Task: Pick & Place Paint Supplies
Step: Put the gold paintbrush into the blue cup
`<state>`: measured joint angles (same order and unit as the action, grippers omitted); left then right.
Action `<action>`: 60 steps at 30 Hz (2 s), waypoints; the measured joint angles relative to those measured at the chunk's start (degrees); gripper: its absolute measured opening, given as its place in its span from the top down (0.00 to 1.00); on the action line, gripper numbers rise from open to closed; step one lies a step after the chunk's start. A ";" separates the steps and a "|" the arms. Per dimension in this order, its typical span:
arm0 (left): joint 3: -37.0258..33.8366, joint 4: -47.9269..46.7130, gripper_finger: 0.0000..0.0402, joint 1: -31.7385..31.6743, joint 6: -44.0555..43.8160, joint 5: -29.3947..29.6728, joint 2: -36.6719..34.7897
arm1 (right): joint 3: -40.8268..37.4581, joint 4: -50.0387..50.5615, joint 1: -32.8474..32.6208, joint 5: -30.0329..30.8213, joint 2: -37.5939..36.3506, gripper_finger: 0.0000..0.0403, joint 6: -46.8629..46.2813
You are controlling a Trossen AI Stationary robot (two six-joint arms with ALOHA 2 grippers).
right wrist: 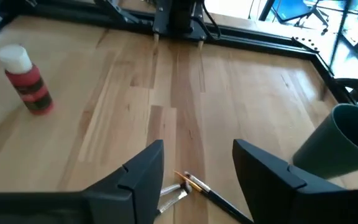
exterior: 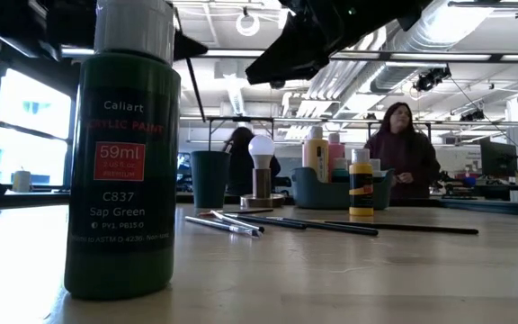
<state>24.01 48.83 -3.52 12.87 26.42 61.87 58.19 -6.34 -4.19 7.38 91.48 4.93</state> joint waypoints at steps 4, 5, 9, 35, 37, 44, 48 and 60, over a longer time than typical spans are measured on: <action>0.00 -1.02 0.97 -6.27 -2.29 -2.42 0.00 | 0.00 0.17 -0.41 -0.02 0.00 0.58 -0.32; 0.00 -0.83 0.97 -7.76 -2.70 -3.57 0.00 | 0.00 0.08 -0.44 -0.04 0.00 0.58 -0.33; 0.00 -0.09 0.97 -13.45 -5.02 -8.06 0.23 | 0.00 -0.04 -0.43 -0.02 0.00 0.60 -0.43; 9.68 -4.73 0.97 -25.37 -12.56 -18.02 22.34 | 0.00 -0.68 -0.43 0.00 0.04 0.60 -0.63; 9.74 -6.03 0.97 -25.37 -13.41 -16.42 22.95 | 0.00 -0.64 -0.43 -0.02 0.04 0.60 -0.63; 9.73 -7.02 0.97 -25.37 -14.85 -15.35 23.56 | 0.00 -0.51 -0.43 0.11 0.07 0.60 -0.63; 9.73 -7.01 0.93 -25.37 -14.78 -15.33 23.56 | 0.00 -0.51 -0.43 0.08 0.07 0.60 -0.63; 9.73 -8.24 0.83 -25.37 -14.80 -15.08 23.58 | 0.00 -0.53 -0.43 0.02 0.07 0.60 -0.63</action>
<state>33.74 40.59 -28.88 -1.93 11.34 85.45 58.19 -6.87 -4.62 7.40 91.55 4.29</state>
